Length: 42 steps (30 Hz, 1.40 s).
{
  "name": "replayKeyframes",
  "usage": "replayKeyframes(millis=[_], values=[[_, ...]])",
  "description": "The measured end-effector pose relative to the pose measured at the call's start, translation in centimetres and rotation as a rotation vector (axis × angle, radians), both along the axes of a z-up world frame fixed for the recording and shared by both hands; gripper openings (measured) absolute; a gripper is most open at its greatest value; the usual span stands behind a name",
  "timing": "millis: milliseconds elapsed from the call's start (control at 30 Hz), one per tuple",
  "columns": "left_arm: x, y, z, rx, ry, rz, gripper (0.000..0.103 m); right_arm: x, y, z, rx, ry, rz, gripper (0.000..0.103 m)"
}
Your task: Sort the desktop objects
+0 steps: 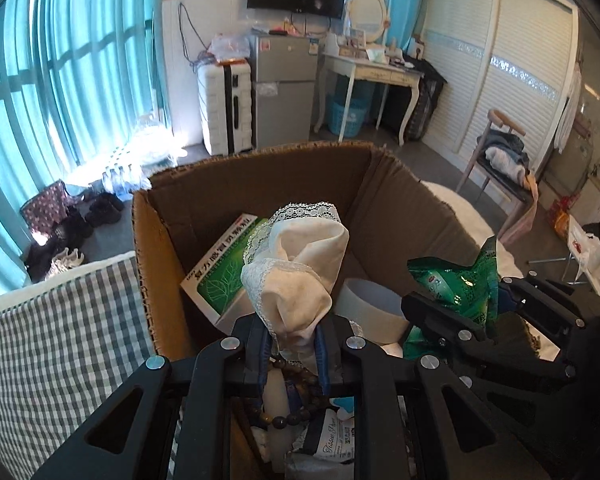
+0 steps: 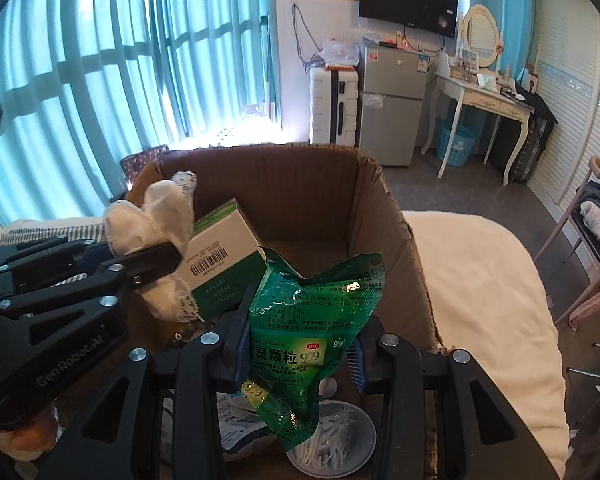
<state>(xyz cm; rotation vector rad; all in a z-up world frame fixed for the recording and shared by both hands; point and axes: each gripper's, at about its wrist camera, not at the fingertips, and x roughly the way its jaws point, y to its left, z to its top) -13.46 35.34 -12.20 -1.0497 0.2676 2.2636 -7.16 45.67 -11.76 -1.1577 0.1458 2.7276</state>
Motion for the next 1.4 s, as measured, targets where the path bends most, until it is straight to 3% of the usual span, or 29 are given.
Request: replayKeyframes(millis=[333, 433, 467, 500, 567, 600, 633, 1067, 1167, 1400], values=[[-0.6, 0.0, -0.4, -0.019, -0.050, 0.003, 0.021, -0.8, 0.4, -1.9, -0.005, -0.067, -0.005, 0.039], [-0.6, -0.4, -0.3, -0.016, -0.051, 0.018, 0.030, -0.8, 0.2, -1.8, 0.007, -0.071, -0.013, 0.039], [-0.7, -0.6, -0.1, -0.011, -0.050, 0.024, 0.038, -0.8, 0.1, -1.8, 0.008, -0.073, -0.016, 0.040], [-0.7, -0.7, 0.0, -0.005, -0.049, 0.030, 0.050, -0.8, 0.1, -1.8, 0.011, -0.075, -0.022, 0.042], [-0.8, -1.2, 0.5, 0.011, -0.035, 0.049, 0.062, -0.7, -0.1, -1.7, 0.025, -0.077, -0.035, 0.059], [-0.8, -1.5, 0.8, 0.024, -0.022, 0.058, 0.067, -0.6, -0.3, -1.5, 0.033, -0.072, -0.043, 0.076], [-0.7, -1.9, 1.1, 0.035, -0.015, 0.064, 0.068, -0.4, -0.5, -1.2, 0.039, -0.054, -0.045, 0.081], [0.3, -5.3, 5.8, 0.102, 0.067, 0.117, 0.073, 0.1, -2.3, 2.6, 0.062, 0.054, -0.054, 0.081], [0.8, -6.4, 6.7, 0.110, 0.089, 0.134, 0.074, 0.4, -2.7, 3.5, 0.071, 0.075, -0.061, 0.089], [2.0, -10.0, 8.8, 0.124, 0.154, 0.183, 0.091, 1.6, -4.3, 5.5, 0.084, 0.152, -0.051, 0.094]])
